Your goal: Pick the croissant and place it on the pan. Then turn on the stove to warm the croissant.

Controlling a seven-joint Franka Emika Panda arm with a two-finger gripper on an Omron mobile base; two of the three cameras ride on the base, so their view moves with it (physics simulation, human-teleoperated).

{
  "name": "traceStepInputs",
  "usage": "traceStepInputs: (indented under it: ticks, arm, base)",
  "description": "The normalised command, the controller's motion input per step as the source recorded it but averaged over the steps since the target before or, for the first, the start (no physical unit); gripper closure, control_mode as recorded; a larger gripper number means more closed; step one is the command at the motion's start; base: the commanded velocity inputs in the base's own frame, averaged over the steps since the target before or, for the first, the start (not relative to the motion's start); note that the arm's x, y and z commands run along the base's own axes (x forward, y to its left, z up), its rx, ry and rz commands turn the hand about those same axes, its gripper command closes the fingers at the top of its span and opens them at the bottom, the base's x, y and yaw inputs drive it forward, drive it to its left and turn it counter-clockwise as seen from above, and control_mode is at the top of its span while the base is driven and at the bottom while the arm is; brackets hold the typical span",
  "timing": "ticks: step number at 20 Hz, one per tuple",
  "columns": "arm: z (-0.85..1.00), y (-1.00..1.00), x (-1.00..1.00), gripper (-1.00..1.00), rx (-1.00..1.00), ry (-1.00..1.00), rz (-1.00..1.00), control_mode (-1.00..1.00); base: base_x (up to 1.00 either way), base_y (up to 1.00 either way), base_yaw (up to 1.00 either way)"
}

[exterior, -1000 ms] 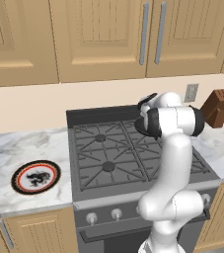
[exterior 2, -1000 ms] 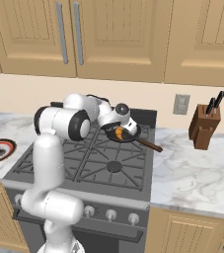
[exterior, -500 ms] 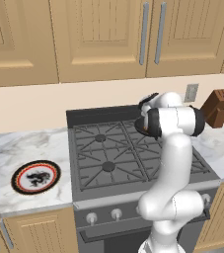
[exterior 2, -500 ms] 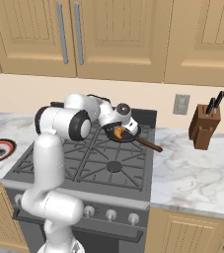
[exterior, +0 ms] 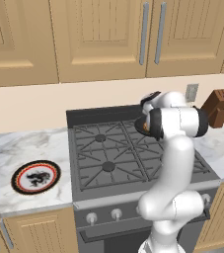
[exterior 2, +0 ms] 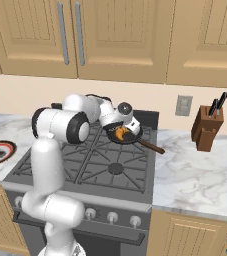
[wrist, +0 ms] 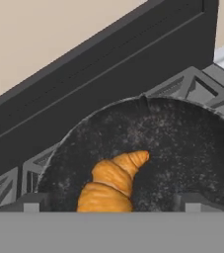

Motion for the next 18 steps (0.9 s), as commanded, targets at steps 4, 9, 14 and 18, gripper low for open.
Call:
traceStepInputs:
  ticks: [4,9,14,18]
  arm:
    - [0.38,0.00,-0.35,-1.00,0.00,-0.03,0.00,-1.00]
    - [0.19,0.00,-0.54,-1.00,0.00,-0.12,0.00,-1.00]
    - [0.27,0.00,-0.83,-1.00,0.00,-0.24,0.00,-1.00]
    - [0.26,-0.01,-0.86,-1.00,0.00,-0.13,0.00,-1.00]
  base:
    - [0.00,0.00,0.00]
    - [0.00,0.00,0.00]
    - [0.00,0.00,0.00]
    - [0.00,0.00,0.00]
